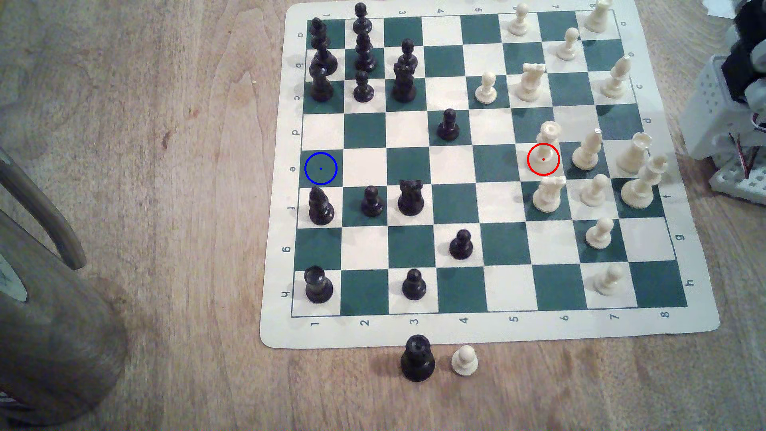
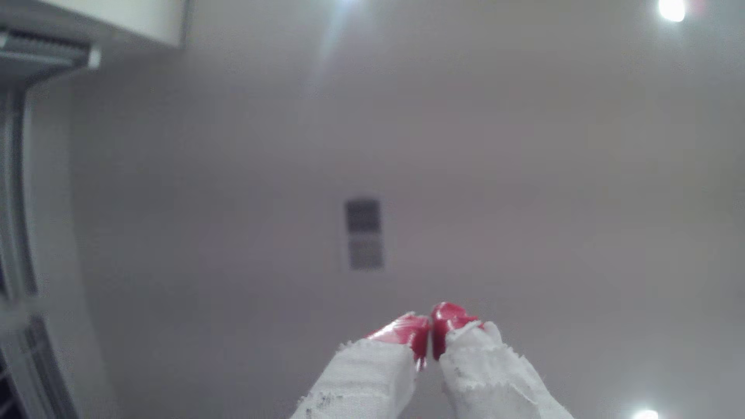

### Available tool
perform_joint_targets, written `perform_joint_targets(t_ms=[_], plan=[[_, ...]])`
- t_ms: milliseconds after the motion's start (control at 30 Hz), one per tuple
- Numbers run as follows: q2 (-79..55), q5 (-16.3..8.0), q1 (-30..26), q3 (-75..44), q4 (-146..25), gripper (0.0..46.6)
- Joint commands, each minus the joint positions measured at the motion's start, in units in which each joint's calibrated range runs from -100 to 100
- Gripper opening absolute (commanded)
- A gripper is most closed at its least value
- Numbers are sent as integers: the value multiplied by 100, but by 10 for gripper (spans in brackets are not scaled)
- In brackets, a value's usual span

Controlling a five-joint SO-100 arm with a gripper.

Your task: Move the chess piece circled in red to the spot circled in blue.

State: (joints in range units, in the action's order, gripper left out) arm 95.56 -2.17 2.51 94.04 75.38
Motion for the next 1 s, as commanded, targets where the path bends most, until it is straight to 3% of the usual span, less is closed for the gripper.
perform_joint_targets(t_ms=[0,400,767,833,900,967], plan=[[11,-20,50,-1072,-1879,10],[20,-44,50,-1924,-3721,2],[20,-83,762,-3520,-8447,2],[11,-195,864,-3683,-9045,2],[-31,-674,919,-3828,-9847,33],[-74,-987,926,-3891,-10306,25]])
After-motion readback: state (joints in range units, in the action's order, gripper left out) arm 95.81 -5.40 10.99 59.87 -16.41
